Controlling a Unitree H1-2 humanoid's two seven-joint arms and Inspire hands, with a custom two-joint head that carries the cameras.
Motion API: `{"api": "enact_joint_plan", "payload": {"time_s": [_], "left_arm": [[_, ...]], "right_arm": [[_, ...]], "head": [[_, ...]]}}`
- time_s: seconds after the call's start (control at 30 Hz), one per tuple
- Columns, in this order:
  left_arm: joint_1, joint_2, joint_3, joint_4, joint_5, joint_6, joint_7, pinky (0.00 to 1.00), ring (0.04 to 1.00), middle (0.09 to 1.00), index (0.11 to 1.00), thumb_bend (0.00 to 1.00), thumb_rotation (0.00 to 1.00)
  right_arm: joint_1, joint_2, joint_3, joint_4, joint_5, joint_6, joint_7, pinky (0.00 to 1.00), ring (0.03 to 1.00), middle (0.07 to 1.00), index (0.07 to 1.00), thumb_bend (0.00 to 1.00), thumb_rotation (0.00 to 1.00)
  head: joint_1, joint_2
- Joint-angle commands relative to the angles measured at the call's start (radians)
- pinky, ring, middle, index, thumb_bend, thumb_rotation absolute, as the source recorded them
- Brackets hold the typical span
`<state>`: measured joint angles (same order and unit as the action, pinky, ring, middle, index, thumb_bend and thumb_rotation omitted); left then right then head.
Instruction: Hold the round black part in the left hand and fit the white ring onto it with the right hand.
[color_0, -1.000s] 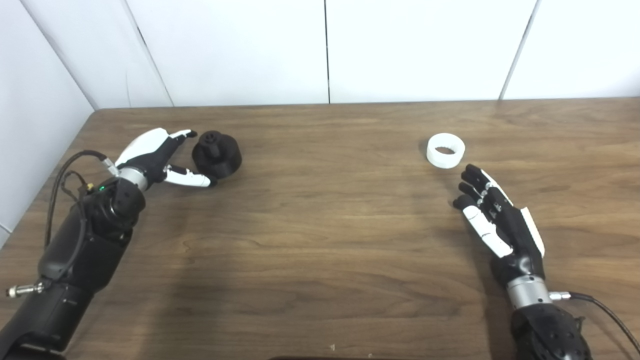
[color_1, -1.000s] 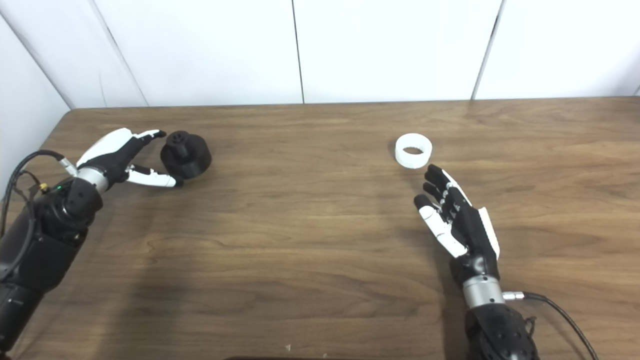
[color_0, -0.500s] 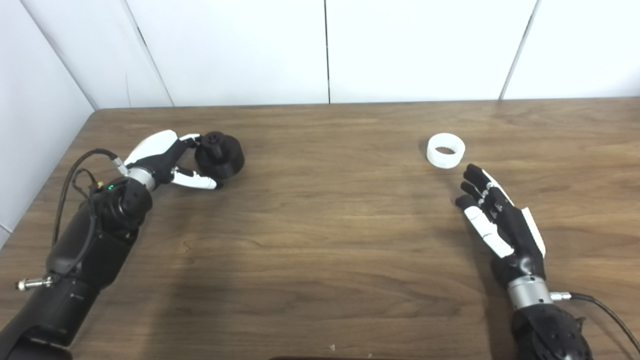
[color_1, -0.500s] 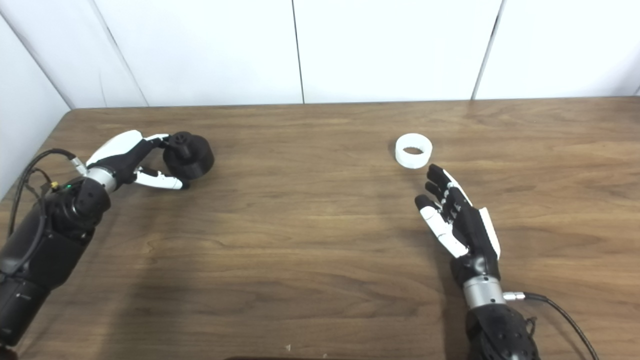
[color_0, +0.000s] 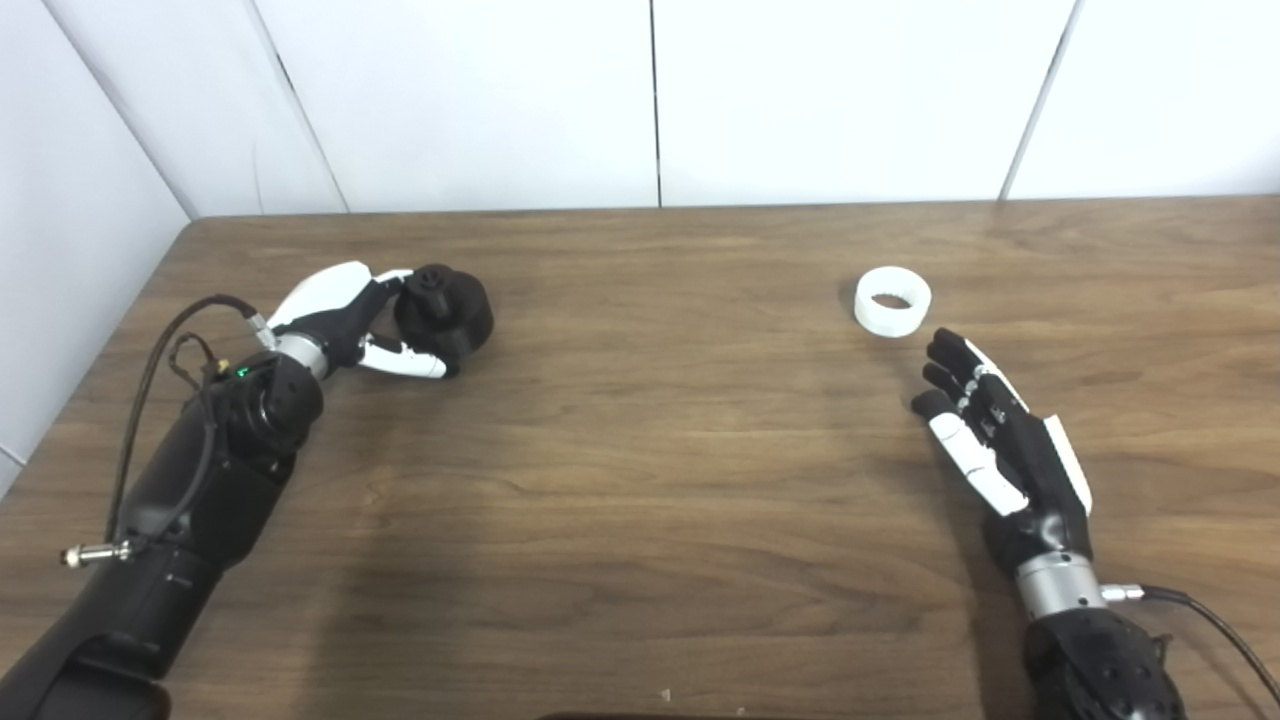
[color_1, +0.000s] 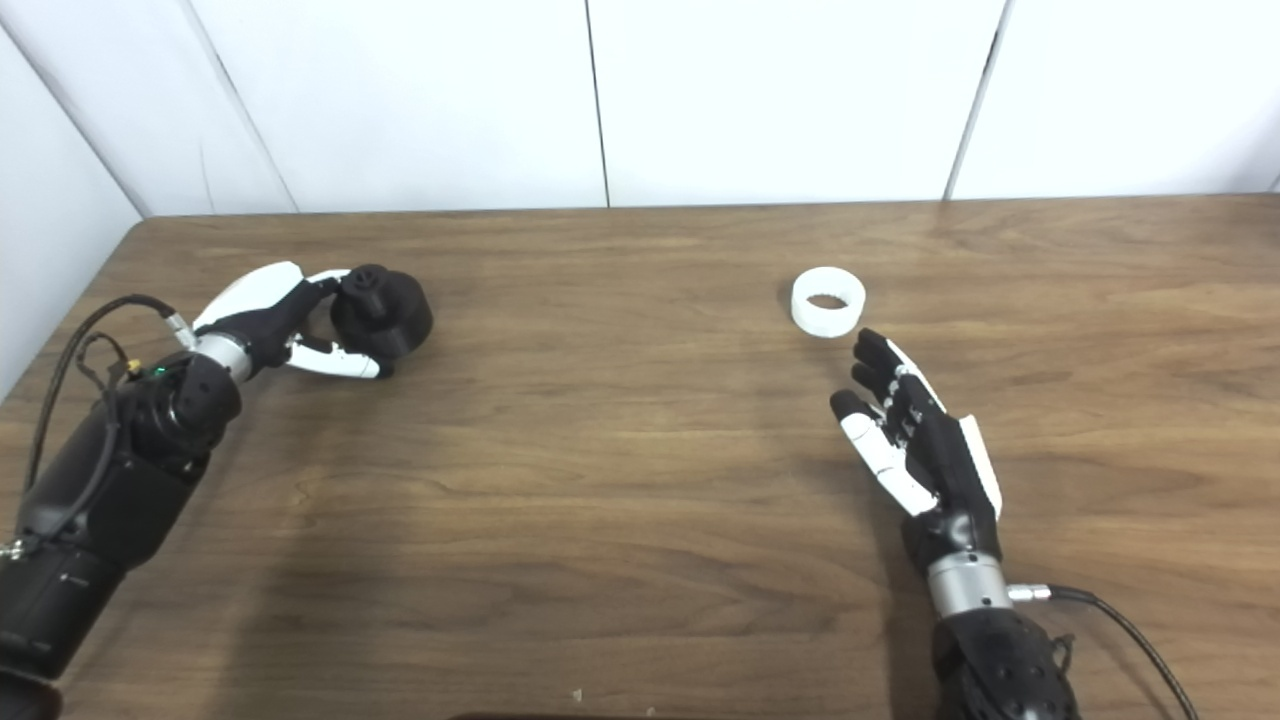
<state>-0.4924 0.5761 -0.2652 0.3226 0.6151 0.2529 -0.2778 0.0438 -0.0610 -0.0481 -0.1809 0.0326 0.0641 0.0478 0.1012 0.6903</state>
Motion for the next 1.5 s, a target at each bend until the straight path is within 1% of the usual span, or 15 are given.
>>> {"api": "enact_joint_plan", "payload": {"time_s": [0.0,0.13,0.23,0.43,0.53,0.8,1.07,1.17,1.23,1.47], "left_arm": [[-0.057,0.017,0.023,-0.005,0.003,-0.026,0.041,0.84,0.96,0.931,0.921,1.0,0.46],[-0.06,0.01,0.018,0.003,0.012,-0.034,0.052,0.83,0.959,0.924,0.912,1.0,0.48],[-0.061,0.007,0.017,0.002,0.017,-0.038,0.055,0.83,0.954,0.917,0.897,1.0,0.49],[-0.059,0.004,0.019,0.004,0.019,-0.054,0.083,0.8,0.941,0.903,0.863,0.97,0.49],[-0.056,0.007,0.019,0.0,0.016,-0.058,0.081,0.8,0.937,0.899,0.85,0.96,0.5],[-0.049,0.008,0.021,-0.005,0.012,-0.066,0.084,0.8,0.925,0.879,0.785,0.9,0.42],[-0.038,0.003,0.027,-0.008,0.013,-0.079,0.093,0.8,0.91,0.866,0.759,0.89,0.38],[-0.027,0.0,0.026,-0.018,0.014,-0.076,0.097,0.79,0.903,0.864,0.746,0.89,0.38],[-0.019,-0.002,0.027,-0.026,0.01,-0.078,0.097,0.81,0.903,0.863,0.737,0.89,0.37],[0.018,-0.006,0.021,-0.089,0.024,-0.056,0.086,0.81,0.915,0.875,0.737,0.88,0.36]], "right_arm": [[0.027,-0.005,0.003,-0.017,-0.006,-0.041,-0.001,0.8,0.902,0.9,0.878,0.61,0.54],[0.028,-0.004,0.0,-0.018,0.001,-0.039,0.001,0.79,0.898,0.896,0.876,0.6,0.53],[0.028,-0.007,0.0,-0.015,-0.006,-0.043,0.0,0.79,0.895,0.893,0.876,0.61,0.54],[0.027,-0.008,0.001,-0.017,-0.008,-0.039,0.001,0.79,0.895,0.896,0.878,0.6,0.53],[0.027,-0.009,0.003,-0.014,-0.011,-0.042,0.002,0.78,0.895,0.895,0.878,0.6,0.54],[0.025,-0.01,0.0,-0.013,-0.011,-0.043,0.002,0.79,0.898,0.897,0.882,0.61,0.54],[0.021,-0.011,-0.001,-0.011,-0.009,-0.04,0.003,0.79,0.898,0.894,0.876,0.61,0.54],[0.021,-0.01,-0.002,-0.013,-0.001,-0.04,0.005,0.8,0.901,0.896,0.878,0.61,0.53],[0.021,-0.01,-0.001,-0.016,-0.003,-0.037,0.006,0.8,0.901,0.895,0.877,0.61,0.54],[0.021,-0.014,0.0,-0.012,-0.011,-0.04,0.005,0.79,0.897,0.895,0.878,0.61,0.55]], "head": [[0.0,0.0],[-0.001,-0.001],[0.0,0.0],[0.001,-0.001],[0.001,-0.001],[0.001,0.001],[0.003,0.001],[0.003,0.001],[0.003,0.001],[0.004,0.003]]}}
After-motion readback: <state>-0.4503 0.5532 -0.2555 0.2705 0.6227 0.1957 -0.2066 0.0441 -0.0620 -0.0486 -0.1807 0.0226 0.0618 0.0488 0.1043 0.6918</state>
